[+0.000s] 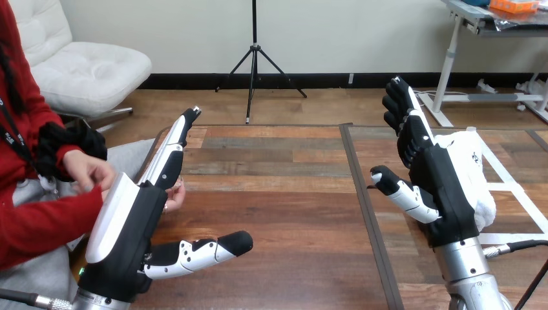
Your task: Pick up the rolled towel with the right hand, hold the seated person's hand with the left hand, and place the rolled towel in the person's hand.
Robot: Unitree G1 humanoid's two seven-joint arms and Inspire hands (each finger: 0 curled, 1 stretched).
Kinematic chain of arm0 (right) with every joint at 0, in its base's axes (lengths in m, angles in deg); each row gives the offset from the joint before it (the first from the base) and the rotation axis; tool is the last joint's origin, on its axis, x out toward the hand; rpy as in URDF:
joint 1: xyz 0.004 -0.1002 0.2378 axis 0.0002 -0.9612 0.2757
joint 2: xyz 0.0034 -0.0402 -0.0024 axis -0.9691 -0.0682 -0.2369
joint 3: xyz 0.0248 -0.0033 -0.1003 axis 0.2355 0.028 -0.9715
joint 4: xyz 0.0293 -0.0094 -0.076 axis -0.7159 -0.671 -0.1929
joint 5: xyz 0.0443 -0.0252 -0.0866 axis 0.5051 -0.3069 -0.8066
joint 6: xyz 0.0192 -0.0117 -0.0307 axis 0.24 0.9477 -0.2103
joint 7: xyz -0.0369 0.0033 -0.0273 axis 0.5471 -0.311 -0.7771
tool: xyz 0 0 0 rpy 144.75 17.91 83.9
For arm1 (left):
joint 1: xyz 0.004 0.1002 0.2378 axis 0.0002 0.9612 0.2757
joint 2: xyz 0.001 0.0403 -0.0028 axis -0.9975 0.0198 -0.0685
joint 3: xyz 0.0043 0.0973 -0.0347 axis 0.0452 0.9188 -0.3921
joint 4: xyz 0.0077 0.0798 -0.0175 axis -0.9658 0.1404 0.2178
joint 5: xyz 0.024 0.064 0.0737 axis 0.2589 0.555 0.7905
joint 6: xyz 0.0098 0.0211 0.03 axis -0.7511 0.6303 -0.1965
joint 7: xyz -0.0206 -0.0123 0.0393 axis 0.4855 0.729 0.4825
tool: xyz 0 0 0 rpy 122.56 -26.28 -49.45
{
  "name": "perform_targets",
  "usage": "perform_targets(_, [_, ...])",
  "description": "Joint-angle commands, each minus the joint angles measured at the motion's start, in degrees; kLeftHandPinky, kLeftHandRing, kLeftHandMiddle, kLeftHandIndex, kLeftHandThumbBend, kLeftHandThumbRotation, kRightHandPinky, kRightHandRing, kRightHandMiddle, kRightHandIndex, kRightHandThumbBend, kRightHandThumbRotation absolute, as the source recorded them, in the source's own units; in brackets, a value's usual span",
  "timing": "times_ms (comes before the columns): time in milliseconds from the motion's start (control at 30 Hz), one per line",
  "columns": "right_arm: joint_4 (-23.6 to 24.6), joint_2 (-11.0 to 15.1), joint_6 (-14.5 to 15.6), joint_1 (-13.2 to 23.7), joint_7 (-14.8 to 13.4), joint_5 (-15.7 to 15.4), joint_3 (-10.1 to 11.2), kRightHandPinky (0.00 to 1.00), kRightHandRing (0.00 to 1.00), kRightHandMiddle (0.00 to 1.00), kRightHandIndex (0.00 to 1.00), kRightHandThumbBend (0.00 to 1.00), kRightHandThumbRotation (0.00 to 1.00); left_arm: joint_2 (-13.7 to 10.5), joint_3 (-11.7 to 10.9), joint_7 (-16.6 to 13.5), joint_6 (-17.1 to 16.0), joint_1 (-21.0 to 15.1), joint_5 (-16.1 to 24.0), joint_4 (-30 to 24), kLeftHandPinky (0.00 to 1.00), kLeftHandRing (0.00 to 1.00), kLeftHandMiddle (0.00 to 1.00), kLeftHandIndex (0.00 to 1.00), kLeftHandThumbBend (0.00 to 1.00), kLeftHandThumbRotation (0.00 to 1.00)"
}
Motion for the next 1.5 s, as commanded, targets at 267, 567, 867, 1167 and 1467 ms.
perform_targets(267, [0.50, -0.40, -2.47, 4.34, -0.75, -0.27, 0.95, 0.96, 1.00, 1.00, 1.00, 0.80, 0.47, 0.07, -0.77, -0.11, 0.19, -2.44, -1.17, -1.94, 0.93, 0.98, 1.00, 1.00, 1.00, 0.70])
perform_targets(567, [-0.43, 0.02, -4.50, 4.67, -4.49, -4.98, 1.42, 0.91, 0.99, 1.00, 1.00, 0.34, 0.08, 0.13, -0.78, -0.20, 0.21, -2.58, -1.10, -1.93, 0.92, 0.98, 1.00, 1.00, 1.00, 0.69])
perform_targets(867, [-0.40, 0.40, -4.90, 4.72, -7.62, -8.53, 1.38, 0.86, 0.97, 1.00, 1.00, 0.20, 0.01, 0.12, -0.67, -0.24, -0.27, -2.89, -1.25, -1.51, 0.92, 0.97, 1.00, 1.00, 1.00, 0.69])
perform_targets(1167, [-0.02, 0.61, -4.71, 4.64, -8.78, -9.77, 1.15, 0.82, 0.95, 1.00, 1.00, 0.19, 0.13, 0.25, -0.63, -0.33, -0.26, -3.05, -1.19, -1.49, 0.92, 0.97, 1.00, 1.00, 1.00, 0.67])
perform_targets(1467, [0.00, 0.75, -4.63, 4.69, -9.34, -10.12, 0.97, 0.83, 0.95, 1.00, 0.99, 0.22, 0.23, 0.17, -0.53, 0.08, 0.32, -2.98, -1.58, -1.77, 0.92, 0.98, 1.00, 1.00, 1.00, 0.66])
